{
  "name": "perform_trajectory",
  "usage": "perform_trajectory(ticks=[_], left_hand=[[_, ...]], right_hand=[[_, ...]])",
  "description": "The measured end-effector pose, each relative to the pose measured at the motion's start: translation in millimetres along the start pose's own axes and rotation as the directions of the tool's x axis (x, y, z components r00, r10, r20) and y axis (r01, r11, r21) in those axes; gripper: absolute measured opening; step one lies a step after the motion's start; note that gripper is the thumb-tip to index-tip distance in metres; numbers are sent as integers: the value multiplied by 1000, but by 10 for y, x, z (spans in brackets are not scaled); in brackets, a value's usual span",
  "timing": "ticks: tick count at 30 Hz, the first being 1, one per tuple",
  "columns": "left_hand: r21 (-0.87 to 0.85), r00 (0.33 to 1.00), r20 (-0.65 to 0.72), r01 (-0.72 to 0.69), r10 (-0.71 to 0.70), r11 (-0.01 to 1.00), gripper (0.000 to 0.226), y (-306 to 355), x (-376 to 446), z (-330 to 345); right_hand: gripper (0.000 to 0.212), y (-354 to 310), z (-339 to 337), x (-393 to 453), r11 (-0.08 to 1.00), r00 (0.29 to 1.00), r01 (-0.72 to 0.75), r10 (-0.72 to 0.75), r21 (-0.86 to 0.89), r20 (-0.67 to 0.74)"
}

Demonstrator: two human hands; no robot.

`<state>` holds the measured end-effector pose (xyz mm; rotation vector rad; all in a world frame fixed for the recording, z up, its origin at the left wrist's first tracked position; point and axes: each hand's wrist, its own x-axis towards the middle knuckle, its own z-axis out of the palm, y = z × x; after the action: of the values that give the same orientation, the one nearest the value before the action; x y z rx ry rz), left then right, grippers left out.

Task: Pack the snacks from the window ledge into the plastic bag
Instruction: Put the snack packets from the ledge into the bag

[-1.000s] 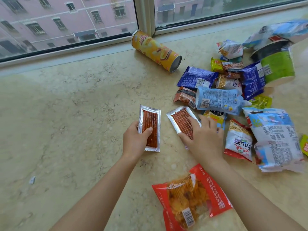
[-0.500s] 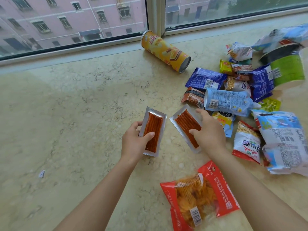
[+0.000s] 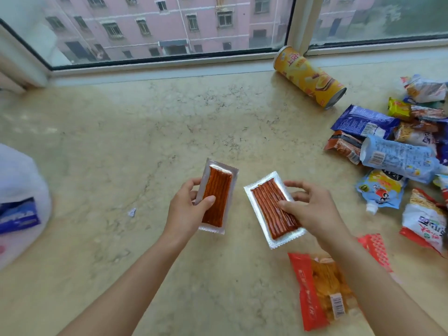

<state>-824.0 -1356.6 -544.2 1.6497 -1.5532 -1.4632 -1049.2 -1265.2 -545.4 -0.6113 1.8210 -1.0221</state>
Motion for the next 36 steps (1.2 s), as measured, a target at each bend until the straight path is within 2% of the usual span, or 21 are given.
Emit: perform_trajectory(ticks=[3,13,25,29,33,36], left_hand=[[-32,998,-50,30,-31,999,33,-141,-83,-402],[-189,964,-256,17,-66,982,33,-645,-434,-1852],[-352,831,-497,70,-249,934,31,-1400,-886,-3595],[-344,831,-478,121,-285,931,41,-1585,-957,-4017],[-335,840,-464,129,-282,933,39,-1575,-833,-4356],[-340,887,-399,92,-232,936,38,-1385,-609,-4487]], right_hand=[[48,-106,399,-94,999,999,36,-35,-12,36],[43,-601,1949,-604,990,960,121,-99,-71,261],[39,-1003,3934,-1269,976,856,203,-140,-76,498],[40,-977,4463,-1354,982,849,155,-77,-108,523],[36,-998,4886,-1371,998,858,14,16,-54,514],[34,-1029,5055,-1261,995,896,-94,67,40,439]])
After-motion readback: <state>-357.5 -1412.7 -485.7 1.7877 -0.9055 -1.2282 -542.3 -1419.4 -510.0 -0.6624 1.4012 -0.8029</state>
